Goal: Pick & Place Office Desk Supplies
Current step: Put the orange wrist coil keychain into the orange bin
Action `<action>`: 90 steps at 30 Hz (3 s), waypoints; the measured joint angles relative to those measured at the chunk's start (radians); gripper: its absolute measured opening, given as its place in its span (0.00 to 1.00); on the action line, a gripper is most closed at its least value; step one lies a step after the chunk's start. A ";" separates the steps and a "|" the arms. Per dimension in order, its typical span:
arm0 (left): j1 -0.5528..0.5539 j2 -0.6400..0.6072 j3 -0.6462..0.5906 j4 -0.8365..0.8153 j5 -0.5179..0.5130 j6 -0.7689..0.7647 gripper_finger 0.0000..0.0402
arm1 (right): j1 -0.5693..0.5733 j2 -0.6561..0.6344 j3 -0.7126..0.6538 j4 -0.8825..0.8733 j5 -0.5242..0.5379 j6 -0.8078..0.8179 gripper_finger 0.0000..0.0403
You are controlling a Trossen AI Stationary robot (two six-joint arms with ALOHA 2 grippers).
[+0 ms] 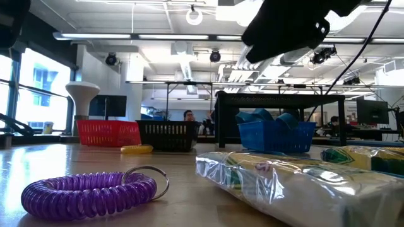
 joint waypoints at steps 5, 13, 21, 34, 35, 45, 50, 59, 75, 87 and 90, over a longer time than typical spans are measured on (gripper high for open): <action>0.016 0.005 0.000 -0.004 -0.001 0.043 0.25 | 0.042 0.000 0.000 0.041 0.000 0.024 0.51; 0.045 0.087 0.000 0.012 -0.009 -0.031 0.25 | 0.113 0.000 0.000 0.092 0.010 0.020 0.51; 0.038 0.097 0.000 0.025 0.010 -0.038 0.25 | 0.149 0.000 0.000 0.123 0.031 0.024 0.51; 0.037 0.126 0.003 -0.001 0.079 -0.184 0.25 | 0.163 0.007 0.000 0.153 0.033 0.024 0.51; 0.037 0.136 0.004 -0.006 0.082 -0.193 0.25 | 0.163 0.007 0.000 0.153 0.033 0.024 0.51; 0.037 0.167 0.004 -0.031 0.093 -0.274 0.18 | 0.160 0.007 0.000 0.152 0.033 0.024 0.51; 0.040 0.167 0.003 -0.025 0.088 -0.392 0.04 | 0.160 0.007 0.000 0.172 0.033 0.024 0.51; 0.113 0.107 0.003 -0.028 0.155 -0.606 0.02 | 0.156 0.007 0.000 0.194 0.035 0.025 0.51; 0.267 -0.097 0.003 -0.254 0.088 -0.421 0.02 | 0.127 0.007 0.000 0.210 0.033 0.076 0.51; 0.522 -0.258 0.004 -0.501 0.093 -0.266 0.02 | 0.136 0.007 0.000 0.181 0.033 0.136 0.51; 0.583 -0.297 0.004 -0.589 0.144 -0.219 0.02 | 0.136 0.007 0.000 0.178 0.036 0.137 0.51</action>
